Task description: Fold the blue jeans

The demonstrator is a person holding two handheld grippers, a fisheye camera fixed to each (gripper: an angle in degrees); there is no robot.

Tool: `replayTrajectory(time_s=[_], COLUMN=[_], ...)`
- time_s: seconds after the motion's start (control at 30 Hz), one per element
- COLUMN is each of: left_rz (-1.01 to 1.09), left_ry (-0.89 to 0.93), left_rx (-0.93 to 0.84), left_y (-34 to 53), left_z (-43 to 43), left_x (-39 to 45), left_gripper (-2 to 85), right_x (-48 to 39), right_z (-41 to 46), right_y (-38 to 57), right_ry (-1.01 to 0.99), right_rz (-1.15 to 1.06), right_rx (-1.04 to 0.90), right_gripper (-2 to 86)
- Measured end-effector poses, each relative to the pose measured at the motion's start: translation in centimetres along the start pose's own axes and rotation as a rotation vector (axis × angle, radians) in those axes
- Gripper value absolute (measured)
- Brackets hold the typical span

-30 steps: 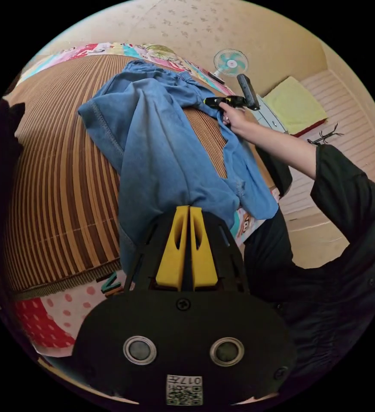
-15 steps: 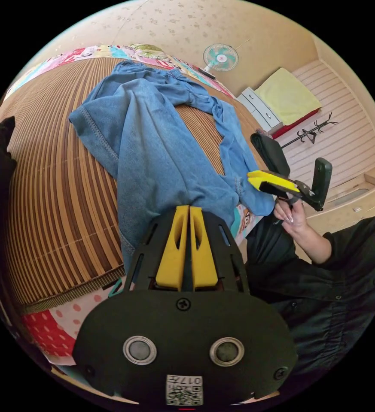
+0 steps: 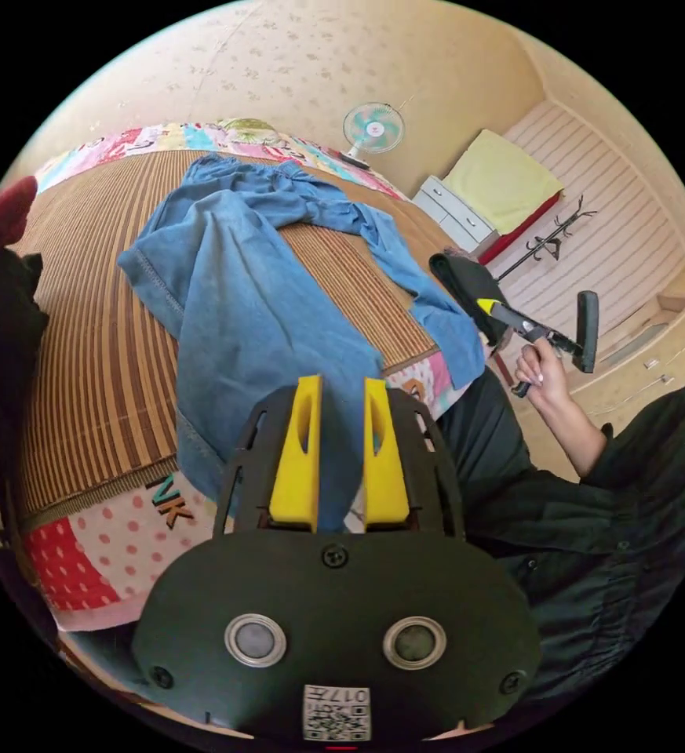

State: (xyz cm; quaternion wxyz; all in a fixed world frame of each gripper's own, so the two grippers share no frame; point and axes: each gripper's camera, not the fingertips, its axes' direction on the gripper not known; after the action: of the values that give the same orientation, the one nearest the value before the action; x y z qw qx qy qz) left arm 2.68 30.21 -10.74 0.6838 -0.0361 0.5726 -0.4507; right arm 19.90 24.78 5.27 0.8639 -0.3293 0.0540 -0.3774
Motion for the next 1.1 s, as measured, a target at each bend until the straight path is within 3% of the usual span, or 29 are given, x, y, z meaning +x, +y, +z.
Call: replayTrajectory(time_s=[0.17,0.27,0.53,0.63,0.8,0.97,1.1], left_rz=[-0.165,-0.312,-0.442,-0.371,-0.138,0.205,0.36], left_ry=[-0.176,-0.268,-0.101,-0.05,-0.02,0.229,0.358], left_rx=[0.129,0.191,0.046,0.057,0.183,0.366,0.22], left_y=[5.0,7.8,8.9,8.1,5.7,2.8,1.4], left_z=[-6.2,-8.7,-5.6,-6.0,-12.6,-22.7,-24.4], left_x=[0.1,-1.0,-3.1,-1.9,1.4,5.9,7.6], left_gripper=[10.2,10.3,9.1,1.0,-0.7,-0.9,-0.9], right_x=[-3.6,-3.0,-2.0,-1.9,-1.5,-2.4,-4.2], right_z=[7.3,11.5,15.7,13.8,7.5,-0.3,-2.0], right_y=[-2.7,-3.4,-4.4,-4.7,-7.6,-11.4,-12.3], right_ry=[-0.381,-0.426,-0.61,-0.724,-0.948,-1.074,-1.127], right_rz=[-0.14,-0.08,-0.015,-0.038,-0.181,-0.432,-0.541], right_rx=[-0.175,-0.228,-0.364,-0.323,-0.252,-0.148,-0.219], right_gripper=[3.4,6.3,4.8,3.1,2.1,1.8,1.9])
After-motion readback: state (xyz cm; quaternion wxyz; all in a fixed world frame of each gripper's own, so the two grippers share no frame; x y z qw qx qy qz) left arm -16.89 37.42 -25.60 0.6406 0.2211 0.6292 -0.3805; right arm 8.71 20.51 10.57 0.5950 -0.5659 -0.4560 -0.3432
